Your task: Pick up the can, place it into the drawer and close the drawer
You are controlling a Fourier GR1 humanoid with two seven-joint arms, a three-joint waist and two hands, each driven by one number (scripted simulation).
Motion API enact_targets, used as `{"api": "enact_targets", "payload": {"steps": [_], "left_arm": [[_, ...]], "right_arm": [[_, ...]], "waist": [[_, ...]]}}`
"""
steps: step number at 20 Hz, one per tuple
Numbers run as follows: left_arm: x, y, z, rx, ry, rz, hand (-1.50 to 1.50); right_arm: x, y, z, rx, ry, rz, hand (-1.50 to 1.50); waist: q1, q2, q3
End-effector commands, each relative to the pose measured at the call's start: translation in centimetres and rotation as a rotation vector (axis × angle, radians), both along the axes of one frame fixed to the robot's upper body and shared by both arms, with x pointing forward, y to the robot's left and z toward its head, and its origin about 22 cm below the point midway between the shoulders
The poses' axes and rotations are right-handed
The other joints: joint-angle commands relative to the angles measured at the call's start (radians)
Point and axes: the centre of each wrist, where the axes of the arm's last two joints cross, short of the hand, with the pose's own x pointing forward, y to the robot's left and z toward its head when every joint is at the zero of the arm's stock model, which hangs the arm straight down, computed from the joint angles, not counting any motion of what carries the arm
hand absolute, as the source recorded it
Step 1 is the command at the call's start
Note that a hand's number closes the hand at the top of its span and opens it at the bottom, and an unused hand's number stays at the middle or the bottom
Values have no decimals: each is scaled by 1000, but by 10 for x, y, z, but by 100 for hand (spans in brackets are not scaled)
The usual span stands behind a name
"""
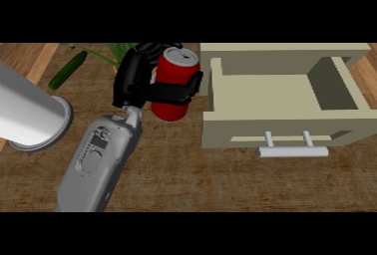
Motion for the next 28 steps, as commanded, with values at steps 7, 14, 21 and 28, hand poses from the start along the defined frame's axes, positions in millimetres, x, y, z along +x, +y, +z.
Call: {"api": "enact_targets", "payload": {"steps": [7, 14, 21, 28], "left_arm": [[18, -72, 74, 19, -54, -30, 150], [34, -105, 103, 58, -32, -12, 150], [48, -122, 94, 92, -15, 4, 150], [64, -127, 99, 124, 0, 18, 150]], "right_arm": [[7, -5, -9, -10, -4, 3, -150], [21, -11, 1, -28, -1, 5, -150], [13, 2, 0, -22, -2, 31, -150], [13, -6, 4, -41, -10, 36, -150]], "waist": [[-10, 3, 0], [-15, 5, 1], [-31, 7, 1], [-50, 13, 1]]}}
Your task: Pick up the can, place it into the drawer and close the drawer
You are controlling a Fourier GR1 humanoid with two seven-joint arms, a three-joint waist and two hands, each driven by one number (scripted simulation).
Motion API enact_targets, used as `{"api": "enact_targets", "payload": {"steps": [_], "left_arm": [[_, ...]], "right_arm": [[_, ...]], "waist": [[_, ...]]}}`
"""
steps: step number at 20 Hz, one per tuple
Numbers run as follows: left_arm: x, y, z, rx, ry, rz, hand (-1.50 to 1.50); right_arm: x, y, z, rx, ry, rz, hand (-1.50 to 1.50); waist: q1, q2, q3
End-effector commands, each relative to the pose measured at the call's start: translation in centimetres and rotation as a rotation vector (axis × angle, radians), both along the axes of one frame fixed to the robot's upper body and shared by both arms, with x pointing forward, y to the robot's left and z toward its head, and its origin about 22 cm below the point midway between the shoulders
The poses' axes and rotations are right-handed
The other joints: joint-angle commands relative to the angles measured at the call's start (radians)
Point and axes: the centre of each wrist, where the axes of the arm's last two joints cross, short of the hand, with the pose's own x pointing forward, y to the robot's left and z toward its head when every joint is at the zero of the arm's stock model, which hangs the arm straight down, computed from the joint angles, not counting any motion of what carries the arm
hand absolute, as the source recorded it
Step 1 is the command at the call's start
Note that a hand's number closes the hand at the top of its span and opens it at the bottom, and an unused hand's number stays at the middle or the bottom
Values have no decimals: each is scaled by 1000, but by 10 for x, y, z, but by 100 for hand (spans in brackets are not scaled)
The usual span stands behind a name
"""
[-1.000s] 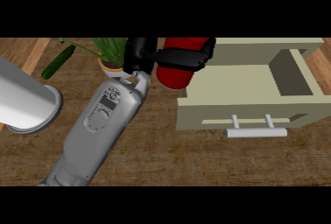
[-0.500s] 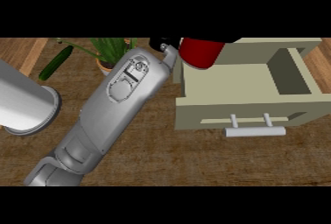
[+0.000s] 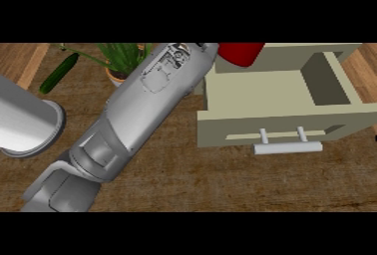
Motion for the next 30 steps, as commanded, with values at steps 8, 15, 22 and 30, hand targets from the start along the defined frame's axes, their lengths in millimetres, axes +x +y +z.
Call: {"api": "enact_targets", "payload": {"steps": [8, 15, 22, 30], "left_arm": [[7, -10, -19, 60, 13, 45, 150], [13, -6, -34, 109, -12, 92, 150], [18, 0, -43, 154, -31, 110, 150], [18, 5, -67, 212, -38, 144, -150]], "right_arm": [[25, 8, 3, 9, -34, 24, -150], [25, 10, 1, -2, 1, 32, -150], [28, 16, 13, -5, -24, 38, -150], [34, 14, 12, -22, -36, 57, -150]], "waist": [[-33, 9, 1], [-47, 11, 2], [-58, 17, 1], [-78, 22, 2]]}}
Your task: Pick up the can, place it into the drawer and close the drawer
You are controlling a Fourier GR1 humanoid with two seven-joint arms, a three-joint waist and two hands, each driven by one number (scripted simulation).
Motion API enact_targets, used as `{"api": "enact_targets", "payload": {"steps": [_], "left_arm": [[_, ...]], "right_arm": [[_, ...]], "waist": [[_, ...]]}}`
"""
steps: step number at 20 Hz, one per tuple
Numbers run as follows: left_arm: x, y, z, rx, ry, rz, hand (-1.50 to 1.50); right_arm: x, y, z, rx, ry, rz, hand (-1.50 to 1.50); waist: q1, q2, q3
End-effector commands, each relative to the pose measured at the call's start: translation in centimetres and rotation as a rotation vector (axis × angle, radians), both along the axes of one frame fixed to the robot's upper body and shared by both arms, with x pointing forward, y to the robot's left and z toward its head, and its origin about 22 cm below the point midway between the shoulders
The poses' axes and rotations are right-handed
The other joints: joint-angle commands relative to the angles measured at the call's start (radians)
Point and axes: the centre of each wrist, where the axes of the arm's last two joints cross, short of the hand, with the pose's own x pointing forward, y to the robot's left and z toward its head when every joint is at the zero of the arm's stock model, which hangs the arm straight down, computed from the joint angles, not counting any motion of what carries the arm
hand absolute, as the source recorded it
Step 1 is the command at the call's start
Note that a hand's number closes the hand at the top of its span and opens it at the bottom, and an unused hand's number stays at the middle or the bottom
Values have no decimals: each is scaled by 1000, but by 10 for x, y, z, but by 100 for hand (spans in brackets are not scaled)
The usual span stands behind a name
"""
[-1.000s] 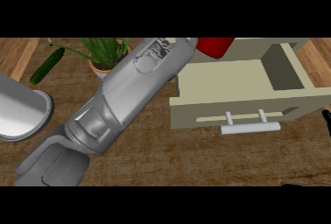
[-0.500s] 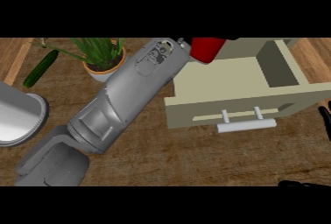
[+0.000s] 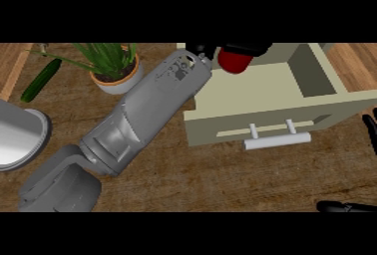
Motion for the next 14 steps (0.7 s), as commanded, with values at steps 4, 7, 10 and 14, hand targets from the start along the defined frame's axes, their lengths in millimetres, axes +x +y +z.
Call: {"api": "enact_targets", "payload": {"steps": [4, 7, 10, 14], "left_arm": [[2, 5, -11, 6, -14, 76, -150], [0, 2, -9, -5, -13, 99, -150], [-2, 5, -22, 6, -18, 109, -150], [-3, 0, -15, -9, -21, 124, -150]], "right_arm": [[3, 8, -2, -8, -13, 16, -150], [7, 10, 5, -7, -9, 25, -150], [5, 10, -1, 2, -19, 33, -150], [2, 14, 7, -25, -24, 29, -150]], "waist": [[-15, 5, 0], [-23, 7, 0], [-23, 4, 0], [-15, 0, 0]]}}
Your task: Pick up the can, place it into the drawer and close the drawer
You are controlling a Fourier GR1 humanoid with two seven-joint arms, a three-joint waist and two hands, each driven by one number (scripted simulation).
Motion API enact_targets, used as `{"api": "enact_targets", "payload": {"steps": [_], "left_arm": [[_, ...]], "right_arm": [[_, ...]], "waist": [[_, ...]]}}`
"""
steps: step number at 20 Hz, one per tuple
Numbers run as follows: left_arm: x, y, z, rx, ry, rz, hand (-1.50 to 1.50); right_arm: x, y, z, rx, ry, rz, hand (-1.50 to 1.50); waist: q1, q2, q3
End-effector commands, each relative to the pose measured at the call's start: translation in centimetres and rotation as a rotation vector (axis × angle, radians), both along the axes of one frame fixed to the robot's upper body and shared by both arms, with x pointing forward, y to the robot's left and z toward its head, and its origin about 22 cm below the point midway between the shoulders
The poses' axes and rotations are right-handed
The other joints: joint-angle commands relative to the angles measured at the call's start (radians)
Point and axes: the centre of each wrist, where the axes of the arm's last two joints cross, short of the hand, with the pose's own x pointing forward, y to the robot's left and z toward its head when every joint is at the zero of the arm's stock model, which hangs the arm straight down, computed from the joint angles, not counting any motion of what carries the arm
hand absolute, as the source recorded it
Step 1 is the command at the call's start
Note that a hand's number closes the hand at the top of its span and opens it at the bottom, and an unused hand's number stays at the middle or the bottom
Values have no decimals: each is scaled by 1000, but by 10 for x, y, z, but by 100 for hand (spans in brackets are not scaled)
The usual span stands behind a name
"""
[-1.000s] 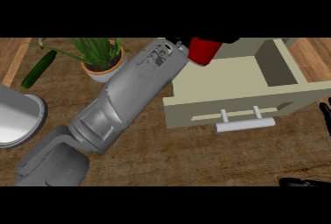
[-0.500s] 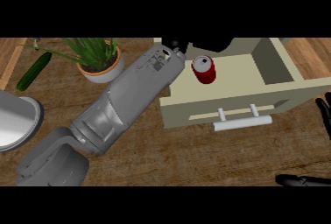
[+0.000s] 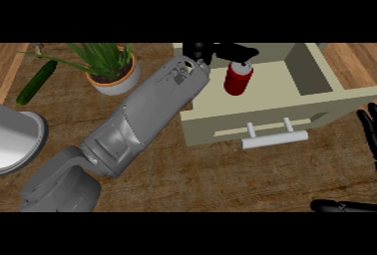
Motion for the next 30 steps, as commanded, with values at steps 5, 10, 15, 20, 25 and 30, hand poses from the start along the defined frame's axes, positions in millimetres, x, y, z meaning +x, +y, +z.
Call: {"api": "enact_targets", "payload": {"steps": [5, 10, 15, 20, 25, 30], "left_arm": [[-3, -5, 4, -70, 18, 2, -150], [-8, -7, 1, -118, 21, 16, -150], [-8, -9, 7, -175, -3, -14, -150], [-6, -11, 18, -173, -32, -6, -150], [-7, -12, 15, -176, -37, 7, -150], [-5, -11, 30, -204, -9, -11, -150]], "right_arm": [[-4, -3, 12, -203, -90, -41, -150], [-1, -3, 23, -323, -147, -7, -150], [5, 17, 29, -459, -191, -23, -150], [8, 14, 34, -666, -190, -94, -150], [34, 27, 26, -884, -163, -87, -150], [45, 38, -3, -1009, -99, -86, -150]], "waist": [[16, -4, -1], [4, -2, 0], [37, -4, -1], [85, -18, -2], [97, -13, -2], [134, -29, -3]]}}
